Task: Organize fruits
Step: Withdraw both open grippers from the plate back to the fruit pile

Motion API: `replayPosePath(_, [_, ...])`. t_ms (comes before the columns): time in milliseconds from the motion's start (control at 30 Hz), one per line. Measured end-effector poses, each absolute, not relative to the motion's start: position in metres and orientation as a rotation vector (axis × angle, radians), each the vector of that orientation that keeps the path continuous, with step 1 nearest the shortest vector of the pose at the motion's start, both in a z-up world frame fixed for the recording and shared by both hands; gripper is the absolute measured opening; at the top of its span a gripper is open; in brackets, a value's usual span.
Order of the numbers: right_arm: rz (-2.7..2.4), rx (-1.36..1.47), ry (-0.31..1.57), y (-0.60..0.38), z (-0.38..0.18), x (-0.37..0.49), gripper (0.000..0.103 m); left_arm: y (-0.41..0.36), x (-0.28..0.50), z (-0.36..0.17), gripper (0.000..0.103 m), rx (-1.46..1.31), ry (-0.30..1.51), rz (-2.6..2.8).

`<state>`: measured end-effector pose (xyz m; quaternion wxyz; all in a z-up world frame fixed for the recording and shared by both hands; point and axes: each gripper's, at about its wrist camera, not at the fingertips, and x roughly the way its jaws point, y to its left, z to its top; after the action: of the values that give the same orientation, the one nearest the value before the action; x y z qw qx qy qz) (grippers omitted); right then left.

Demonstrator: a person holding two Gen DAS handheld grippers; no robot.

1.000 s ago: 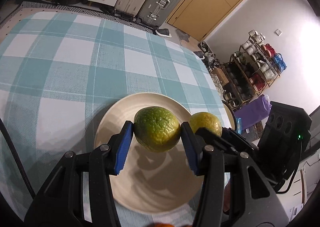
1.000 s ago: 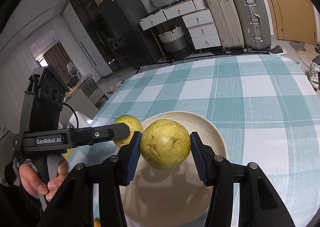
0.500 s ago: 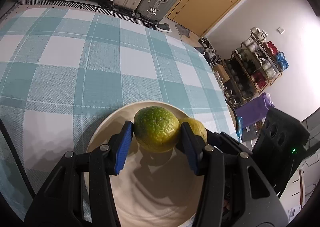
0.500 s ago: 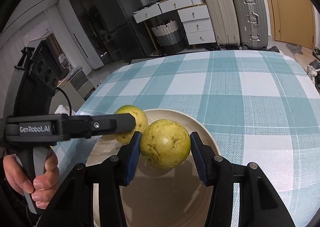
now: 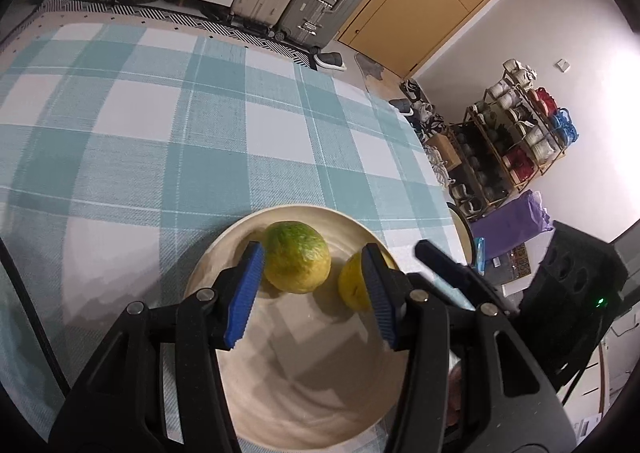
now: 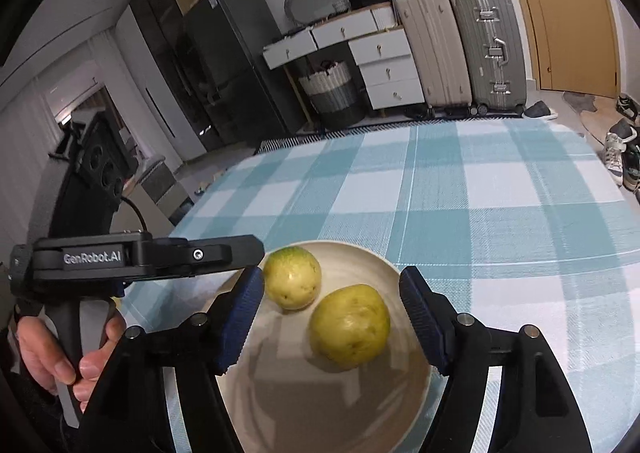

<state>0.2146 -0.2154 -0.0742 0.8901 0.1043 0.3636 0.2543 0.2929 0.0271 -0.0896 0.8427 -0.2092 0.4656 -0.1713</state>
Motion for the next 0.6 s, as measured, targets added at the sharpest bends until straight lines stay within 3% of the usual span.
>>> replayPosePath(367, [0.478,0.191,0.702,-0.227,-0.043,0.177,0.077,0.027,0.237,-0.061,0.047,-0.289,0.936,-0.257])
replayPosePath(533, [0.472,0.175,0.659,-0.228,-0.028,0.153,0.088,0.026,0.204,-0.048,0.047,-0.207,0.894,-0.192])
replayPosePath(600, [0.470,0.164,0.647,-0.228,-0.023,0.145,0.090,0.025,0.190,-0.040,0.053,-0.173,0.866,-0.165])
